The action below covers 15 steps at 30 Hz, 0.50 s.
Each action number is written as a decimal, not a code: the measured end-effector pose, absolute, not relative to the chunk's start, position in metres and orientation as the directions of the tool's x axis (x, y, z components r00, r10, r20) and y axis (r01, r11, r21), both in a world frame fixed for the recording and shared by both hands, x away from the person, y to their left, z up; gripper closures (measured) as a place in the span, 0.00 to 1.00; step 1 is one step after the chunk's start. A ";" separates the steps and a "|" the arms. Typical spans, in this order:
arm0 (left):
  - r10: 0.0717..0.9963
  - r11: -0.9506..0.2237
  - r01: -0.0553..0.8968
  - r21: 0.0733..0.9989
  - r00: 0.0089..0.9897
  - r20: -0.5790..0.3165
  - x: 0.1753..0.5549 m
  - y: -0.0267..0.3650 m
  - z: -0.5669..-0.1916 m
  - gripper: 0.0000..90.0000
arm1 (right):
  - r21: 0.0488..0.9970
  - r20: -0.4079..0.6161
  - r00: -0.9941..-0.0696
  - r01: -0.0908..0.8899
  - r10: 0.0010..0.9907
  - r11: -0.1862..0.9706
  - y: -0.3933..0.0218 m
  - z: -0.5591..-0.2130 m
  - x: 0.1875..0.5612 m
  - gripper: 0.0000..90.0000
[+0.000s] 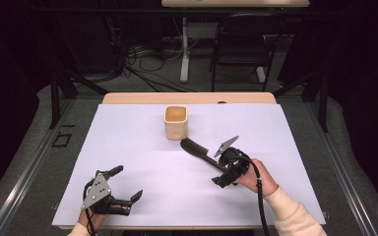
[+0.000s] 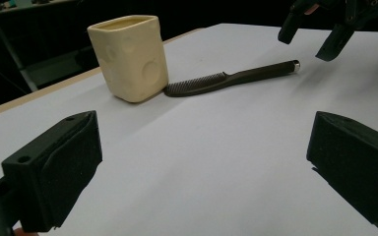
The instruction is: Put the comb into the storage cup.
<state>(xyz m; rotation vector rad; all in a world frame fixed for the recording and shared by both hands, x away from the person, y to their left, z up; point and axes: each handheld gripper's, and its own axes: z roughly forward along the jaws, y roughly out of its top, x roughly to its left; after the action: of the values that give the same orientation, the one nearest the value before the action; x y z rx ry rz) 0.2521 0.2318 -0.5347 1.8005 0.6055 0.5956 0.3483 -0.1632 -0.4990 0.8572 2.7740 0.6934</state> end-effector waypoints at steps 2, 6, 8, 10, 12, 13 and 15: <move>0.662 -0.276 0.113 0.954 0.742 0.104 0.252 0.232 -0.535 0.00 | 0.481 -0.021 -0.821 0.492 0.571 0.726 -0.162 -0.500 0.348 0.09; 0.663 -0.277 0.115 0.954 0.742 0.103 0.252 0.233 -0.535 0.00 | 0.459 -0.045 -0.825 0.483 0.563 0.745 -0.160 -0.500 0.349 0.02; 0.662 -0.277 0.115 0.954 0.742 0.102 0.252 0.232 -0.535 0.00 | 0.465 -0.046 -0.823 0.483 0.566 0.742 -0.160 -0.500 0.349 0.00; 0.662 -0.277 0.114 0.954 0.742 0.103 0.252 0.232 -0.535 0.00 | 0.465 -0.051 -0.824 0.481 0.565 0.743 -0.159 -0.500 0.349 0.00; 0.661 -0.279 0.117 0.953 0.743 0.102 0.252 0.232 -0.535 0.00 | 0.464 -0.056 -0.826 0.476 0.561 0.747 -0.159 -0.501 0.350 0.00; 0.661 -0.279 0.116 0.953 0.743 0.103 0.252 0.232 -0.535 0.00 | 0.463 -0.056 -0.825 0.477 0.562 0.747 -0.159 -0.501 0.350 0.00; 0.661 -0.279 0.115 0.953 0.743 0.104 0.252 0.232 -0.535 0.00 | 0.458 -0.060 -0.826 0.476 0.560 0.751 -0.157 -0.504 0.352 0.00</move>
<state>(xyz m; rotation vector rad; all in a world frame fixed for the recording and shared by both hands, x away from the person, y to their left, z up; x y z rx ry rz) 0.2521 0.2317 -0.5352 1.8019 0.6064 0.5960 0.3521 -0.1574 -0.5037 0.8240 2.7562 0.6423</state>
